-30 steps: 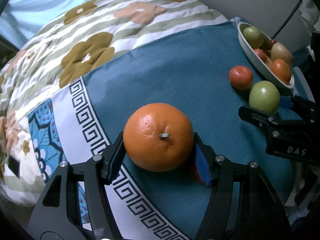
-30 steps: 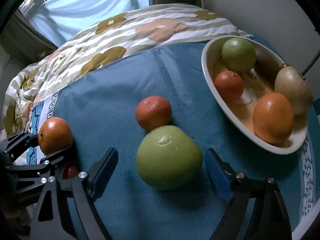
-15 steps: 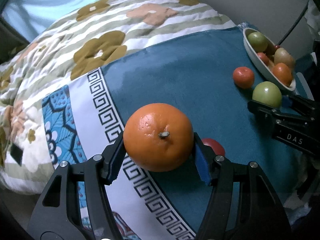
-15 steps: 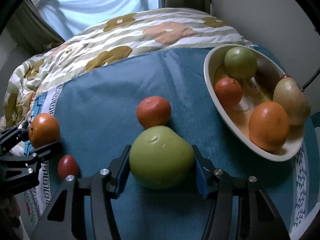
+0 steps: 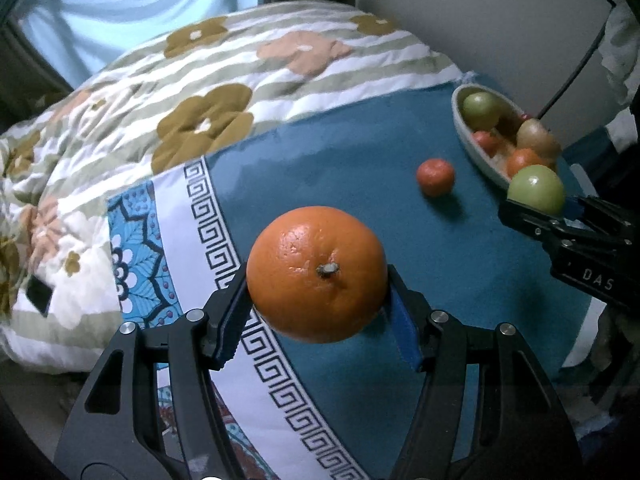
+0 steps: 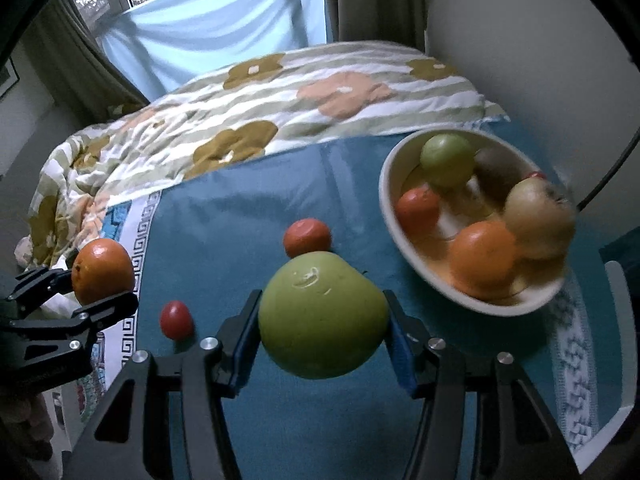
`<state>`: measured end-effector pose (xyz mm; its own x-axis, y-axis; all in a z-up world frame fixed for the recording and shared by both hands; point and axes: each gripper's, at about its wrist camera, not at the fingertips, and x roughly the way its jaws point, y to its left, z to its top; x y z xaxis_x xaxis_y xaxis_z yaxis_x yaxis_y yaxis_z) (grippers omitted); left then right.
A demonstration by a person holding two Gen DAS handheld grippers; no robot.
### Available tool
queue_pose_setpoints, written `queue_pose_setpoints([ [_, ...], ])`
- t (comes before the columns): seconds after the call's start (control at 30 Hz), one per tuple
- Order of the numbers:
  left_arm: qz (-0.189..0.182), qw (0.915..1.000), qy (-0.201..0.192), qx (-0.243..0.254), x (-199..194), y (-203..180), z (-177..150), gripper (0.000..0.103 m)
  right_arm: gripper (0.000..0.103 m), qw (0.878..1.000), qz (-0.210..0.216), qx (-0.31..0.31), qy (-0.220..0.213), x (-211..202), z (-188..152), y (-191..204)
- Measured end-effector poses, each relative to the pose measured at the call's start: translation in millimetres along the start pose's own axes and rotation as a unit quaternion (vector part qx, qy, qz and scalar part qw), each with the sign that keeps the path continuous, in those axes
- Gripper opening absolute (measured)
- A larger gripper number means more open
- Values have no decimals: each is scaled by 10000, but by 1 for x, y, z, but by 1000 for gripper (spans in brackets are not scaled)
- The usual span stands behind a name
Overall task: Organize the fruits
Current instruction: 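Carry the large orange into the bowl and open the left tool while the right tool carries the apple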
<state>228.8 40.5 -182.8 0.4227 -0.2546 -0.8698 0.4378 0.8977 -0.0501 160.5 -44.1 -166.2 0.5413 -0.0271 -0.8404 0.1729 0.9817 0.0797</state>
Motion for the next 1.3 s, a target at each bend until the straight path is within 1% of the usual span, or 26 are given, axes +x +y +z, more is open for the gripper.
queue_pose_setpoints([
  [0.13, 62, 9998, -177, -83, -18, -20, 11, 67, 52, 9999, 96, -11, -106, -19, 7, -18],
  [0.27, 154, 9991, -333, -222, -31, -48, 26, 67, 52, 9994, 235, -194, -143, -33, 19, -43],
  [0.47, 164, 9982, -466, -348, -32, -91, 48, 67, 52, 9984, 369, -397, -176, -43, 37, -84],
  [0.57, 105, 9977, -514, -425, -28, -115, 61, 67, 52, 9977, 439, -488, -163, -44, 47, -104],
  [0.73, 87, 9974, -530, -475, -8, -153, 84, 67, 52, 9962, 534, -674, -157, -39, 64, -134],
  [0.97, 29, 9977, -428, -520, 28, -188, 108, 67, 52, 9945, 640, -818, -138, -25, 84, -170],
  [1.3, 0, 9983, -204, -537, 80, -218, 121, 67, 52, 9932, 722, -911, -32, -7, 94, -204],
])
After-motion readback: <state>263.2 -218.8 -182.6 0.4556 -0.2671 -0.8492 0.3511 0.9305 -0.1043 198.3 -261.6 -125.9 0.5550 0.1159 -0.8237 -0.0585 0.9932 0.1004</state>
